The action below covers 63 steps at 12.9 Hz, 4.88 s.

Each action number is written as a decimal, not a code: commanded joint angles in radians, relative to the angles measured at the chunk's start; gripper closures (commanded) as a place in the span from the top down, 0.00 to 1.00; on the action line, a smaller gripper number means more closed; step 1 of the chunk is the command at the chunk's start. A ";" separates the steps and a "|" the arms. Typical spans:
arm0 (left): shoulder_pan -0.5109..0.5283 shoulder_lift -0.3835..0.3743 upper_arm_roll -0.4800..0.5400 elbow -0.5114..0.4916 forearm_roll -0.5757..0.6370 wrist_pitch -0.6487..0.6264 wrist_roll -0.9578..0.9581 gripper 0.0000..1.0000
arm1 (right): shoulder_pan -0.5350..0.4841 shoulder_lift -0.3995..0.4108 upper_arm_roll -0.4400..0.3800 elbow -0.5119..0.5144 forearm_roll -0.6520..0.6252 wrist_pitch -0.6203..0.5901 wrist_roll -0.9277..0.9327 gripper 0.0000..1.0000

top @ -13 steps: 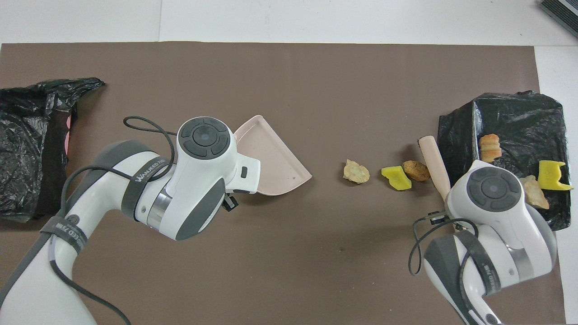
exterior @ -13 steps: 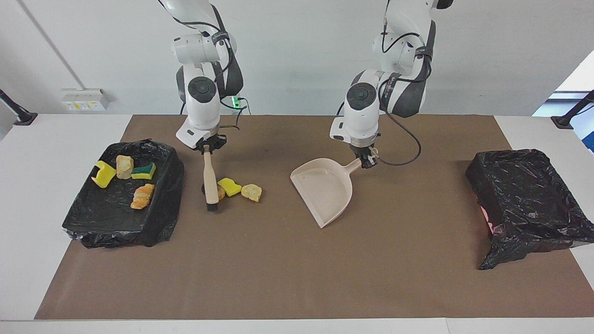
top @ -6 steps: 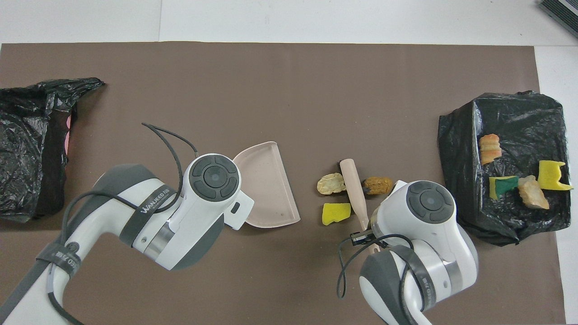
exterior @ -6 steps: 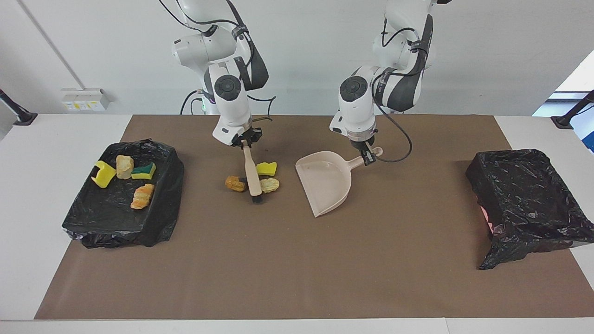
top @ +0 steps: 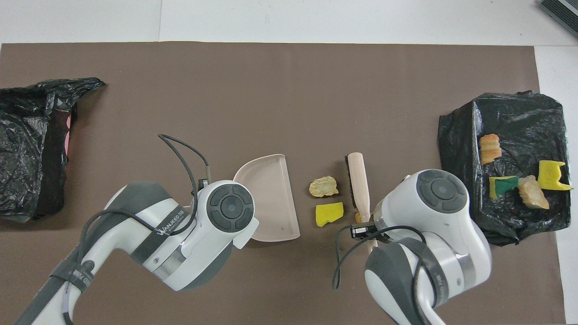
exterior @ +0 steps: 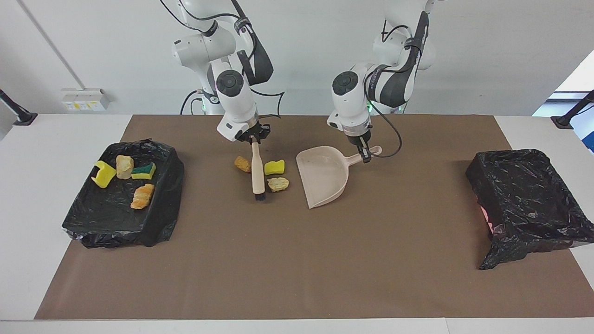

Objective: Sweep and dump trash in bin
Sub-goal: 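Sweep the bread and sponge pieces into the dustpan with the right gripper, then lift the brush away from the dustpan with the right gripper, then carry the loaded dustpan to the nearby trash bag with the left gripper, then tip the dustpan over the trash bag with the left gripper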

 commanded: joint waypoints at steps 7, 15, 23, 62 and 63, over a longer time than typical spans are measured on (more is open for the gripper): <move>-0.015 -0.040 0.010 -0.063 0.026 0.034 0.020 0.00 | -0.079 -0.118 0.015 -0.155 -0.192 -0.099 0.125 0.00; -0.007 -0.037 0.010 -0.061 0.026 0.044 0.074 0.00 | 0.162 0.060 0.017 -0.118 0.088 0.171 0.147 0.00; -0.007 -0.037 0.010 -0.061 0.025 0.054 0.074 0.00 | 0.296 0.129 0.017 0.037 0.440 0.299 0.152 0.00; 1.037 0.150 0.036 0.586 -0.256 -0.061 1.070 0.00 | 0.404 0.010 0.038 -0.062 0.124 0.204 0.494 1.00; 1.059 0.169 0.036 0.614 -0.250 -0.054 1.109 0.00 | 0.384 0.008 0.037 -0.045 0.122 0.204 0.492 1.00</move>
